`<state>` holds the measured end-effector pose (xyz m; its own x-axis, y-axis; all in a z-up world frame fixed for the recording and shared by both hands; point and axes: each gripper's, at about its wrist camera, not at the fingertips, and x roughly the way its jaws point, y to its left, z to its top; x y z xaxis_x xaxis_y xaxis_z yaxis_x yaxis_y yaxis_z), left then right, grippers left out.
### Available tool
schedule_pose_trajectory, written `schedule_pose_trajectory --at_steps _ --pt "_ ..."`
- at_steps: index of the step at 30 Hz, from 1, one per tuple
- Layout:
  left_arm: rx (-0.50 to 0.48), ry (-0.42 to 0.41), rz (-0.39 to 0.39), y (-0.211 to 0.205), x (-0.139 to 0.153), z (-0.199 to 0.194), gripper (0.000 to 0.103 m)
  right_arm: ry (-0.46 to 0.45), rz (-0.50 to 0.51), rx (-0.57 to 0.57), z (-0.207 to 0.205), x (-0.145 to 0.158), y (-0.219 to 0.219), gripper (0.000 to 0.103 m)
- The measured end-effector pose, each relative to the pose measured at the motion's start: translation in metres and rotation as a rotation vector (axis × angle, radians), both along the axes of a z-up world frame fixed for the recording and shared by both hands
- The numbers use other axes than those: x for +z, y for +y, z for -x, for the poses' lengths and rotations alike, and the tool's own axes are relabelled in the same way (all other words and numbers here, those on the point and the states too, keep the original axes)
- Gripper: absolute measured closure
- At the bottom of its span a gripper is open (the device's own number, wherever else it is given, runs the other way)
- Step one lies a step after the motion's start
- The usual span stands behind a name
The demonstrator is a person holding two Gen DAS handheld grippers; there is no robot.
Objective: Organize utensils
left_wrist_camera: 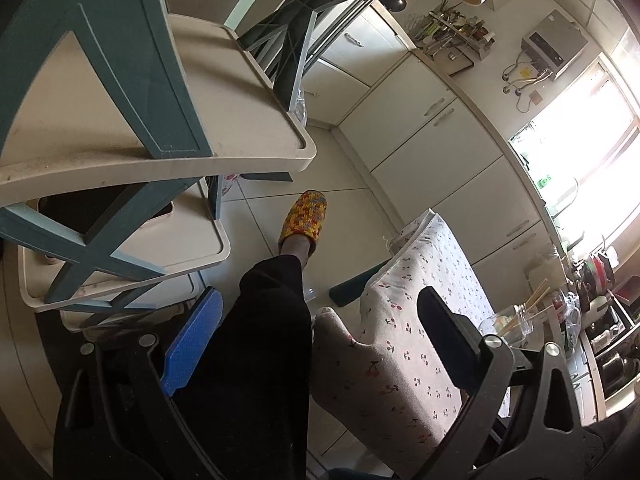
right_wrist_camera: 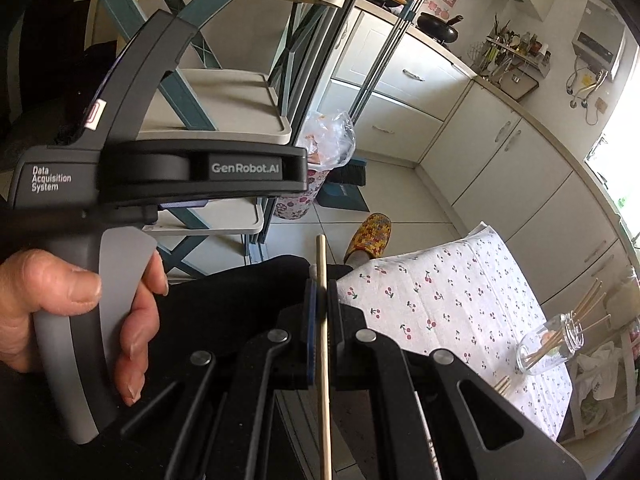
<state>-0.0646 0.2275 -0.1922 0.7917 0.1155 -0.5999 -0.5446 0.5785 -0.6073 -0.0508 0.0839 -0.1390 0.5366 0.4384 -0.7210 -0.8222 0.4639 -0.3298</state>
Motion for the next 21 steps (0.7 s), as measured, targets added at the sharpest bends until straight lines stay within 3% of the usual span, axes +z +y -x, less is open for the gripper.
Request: schedule_pose_trajectory --at_steps 13,21 --pt "0.005 0.005 -0.02 -0.004 0.0 -0.005 0.009 -0.001 -0.016 -0.019 -0.009 0.002 -0.003 0.097" --pt "-0.093 -0.041 -0.159 -0.034 0.023 -0.036 0.009 0.016 -0.089 -0.157 -0.042 0.004 -0.043 0.097"
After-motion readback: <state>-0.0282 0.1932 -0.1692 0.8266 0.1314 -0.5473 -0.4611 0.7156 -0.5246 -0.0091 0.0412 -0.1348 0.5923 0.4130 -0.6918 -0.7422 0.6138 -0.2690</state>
